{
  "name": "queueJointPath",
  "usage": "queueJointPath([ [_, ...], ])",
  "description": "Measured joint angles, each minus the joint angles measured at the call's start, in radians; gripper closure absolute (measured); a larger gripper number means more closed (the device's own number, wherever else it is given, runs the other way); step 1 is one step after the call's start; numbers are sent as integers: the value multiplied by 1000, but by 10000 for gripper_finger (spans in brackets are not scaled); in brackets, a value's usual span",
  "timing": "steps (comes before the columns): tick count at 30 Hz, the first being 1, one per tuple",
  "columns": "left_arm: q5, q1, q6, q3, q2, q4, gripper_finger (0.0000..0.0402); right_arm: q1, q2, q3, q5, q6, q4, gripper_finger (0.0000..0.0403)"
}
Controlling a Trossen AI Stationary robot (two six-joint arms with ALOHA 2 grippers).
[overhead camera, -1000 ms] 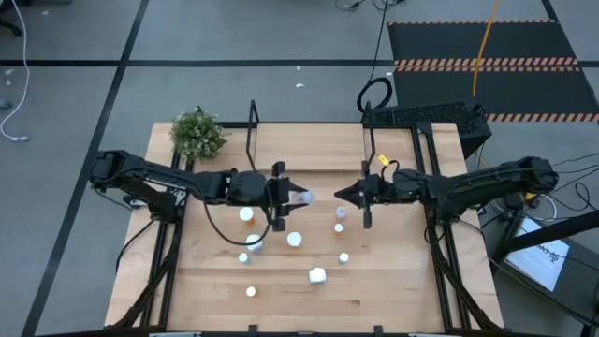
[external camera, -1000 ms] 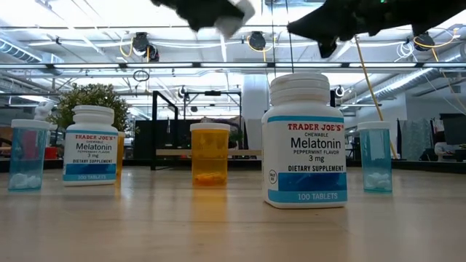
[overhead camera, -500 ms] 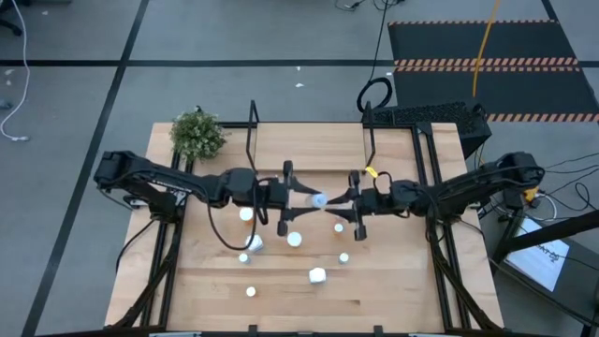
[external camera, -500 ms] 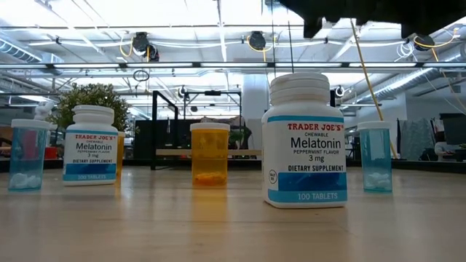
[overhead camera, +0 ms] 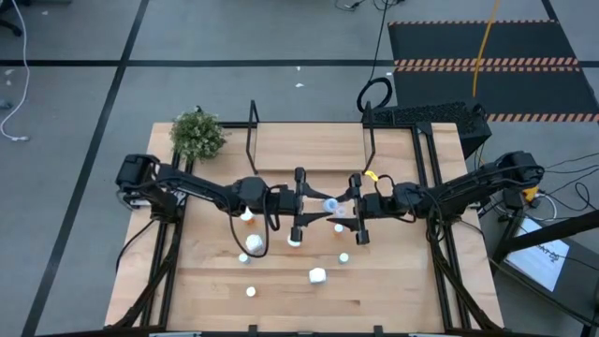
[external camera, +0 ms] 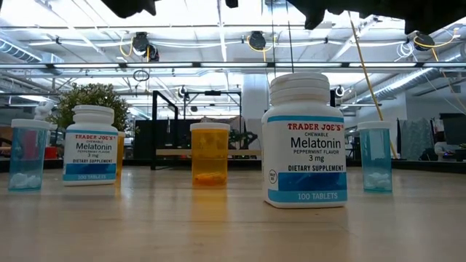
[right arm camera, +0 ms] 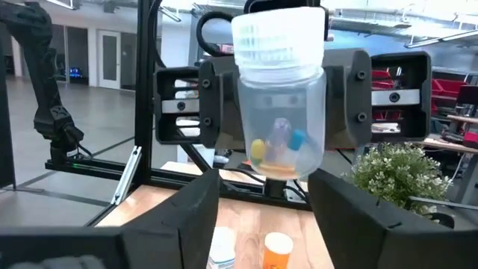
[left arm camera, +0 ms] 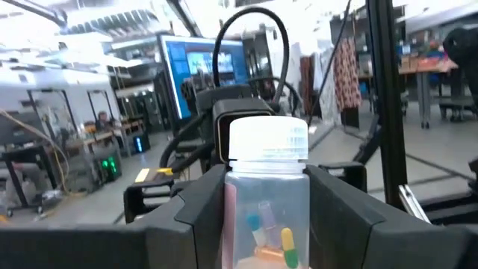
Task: Pick and place medicine bottles onto shelf by color
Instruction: Put the left transparent pill bottle on the shelf
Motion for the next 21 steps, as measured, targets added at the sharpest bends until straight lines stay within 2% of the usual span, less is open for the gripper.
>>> queueJointPath([
  [21,1,1,-35,0,68,56,229,0,0,-2,0,1,8,245],
])
